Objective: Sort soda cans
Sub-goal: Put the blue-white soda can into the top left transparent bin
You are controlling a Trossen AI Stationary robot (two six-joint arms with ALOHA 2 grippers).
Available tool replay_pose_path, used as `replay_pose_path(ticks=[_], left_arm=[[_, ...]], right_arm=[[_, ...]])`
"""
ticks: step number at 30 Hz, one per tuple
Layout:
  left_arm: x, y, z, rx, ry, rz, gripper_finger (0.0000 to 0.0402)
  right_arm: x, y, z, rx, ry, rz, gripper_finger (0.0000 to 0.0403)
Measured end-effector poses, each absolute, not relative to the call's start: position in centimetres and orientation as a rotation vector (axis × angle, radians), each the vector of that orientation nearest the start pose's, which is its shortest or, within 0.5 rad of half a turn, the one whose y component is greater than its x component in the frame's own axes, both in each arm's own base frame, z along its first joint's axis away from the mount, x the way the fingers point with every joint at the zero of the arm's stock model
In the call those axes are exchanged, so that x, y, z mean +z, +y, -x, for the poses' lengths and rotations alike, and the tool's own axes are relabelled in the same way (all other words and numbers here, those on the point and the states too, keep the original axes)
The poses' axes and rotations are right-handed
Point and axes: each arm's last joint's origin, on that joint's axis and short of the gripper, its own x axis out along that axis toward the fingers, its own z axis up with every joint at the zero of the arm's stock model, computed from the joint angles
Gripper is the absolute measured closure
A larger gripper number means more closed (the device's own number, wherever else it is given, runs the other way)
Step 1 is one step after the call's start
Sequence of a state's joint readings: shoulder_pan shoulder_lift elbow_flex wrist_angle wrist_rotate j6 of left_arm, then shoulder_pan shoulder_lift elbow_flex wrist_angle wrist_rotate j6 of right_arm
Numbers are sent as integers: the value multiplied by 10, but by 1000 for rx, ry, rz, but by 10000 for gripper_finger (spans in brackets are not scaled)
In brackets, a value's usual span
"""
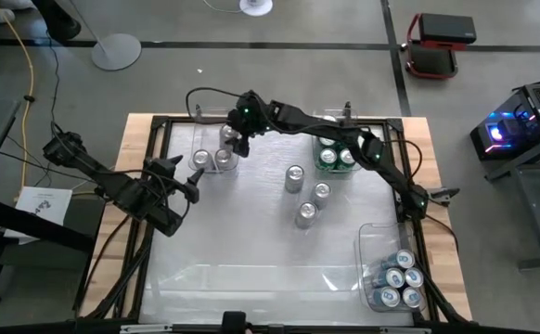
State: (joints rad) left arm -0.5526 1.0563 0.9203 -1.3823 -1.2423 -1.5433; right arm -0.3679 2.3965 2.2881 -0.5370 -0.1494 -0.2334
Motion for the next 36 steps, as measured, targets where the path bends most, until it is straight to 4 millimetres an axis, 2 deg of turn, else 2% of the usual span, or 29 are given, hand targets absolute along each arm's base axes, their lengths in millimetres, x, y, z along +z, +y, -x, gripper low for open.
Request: replay_pose_path(ticks=[18, 22, 27, 36], left_arm=[[282, -53, -138, 996, 285, 189, 46], [282, -53, -138, 996, 286, 189, 46], [282, -53, -138, 996, 286, 189, 46], [282, -53, -138, 996, 288, 190, 46]], right_arm=[[240, -191, -509, -78, 678, 38, 126], [230, -192, -511, -76, 696, 34, 125], [225, -192, -513, -75, 704, 32, 104], [222, -192, -514, -64, 707, 55, 96]])
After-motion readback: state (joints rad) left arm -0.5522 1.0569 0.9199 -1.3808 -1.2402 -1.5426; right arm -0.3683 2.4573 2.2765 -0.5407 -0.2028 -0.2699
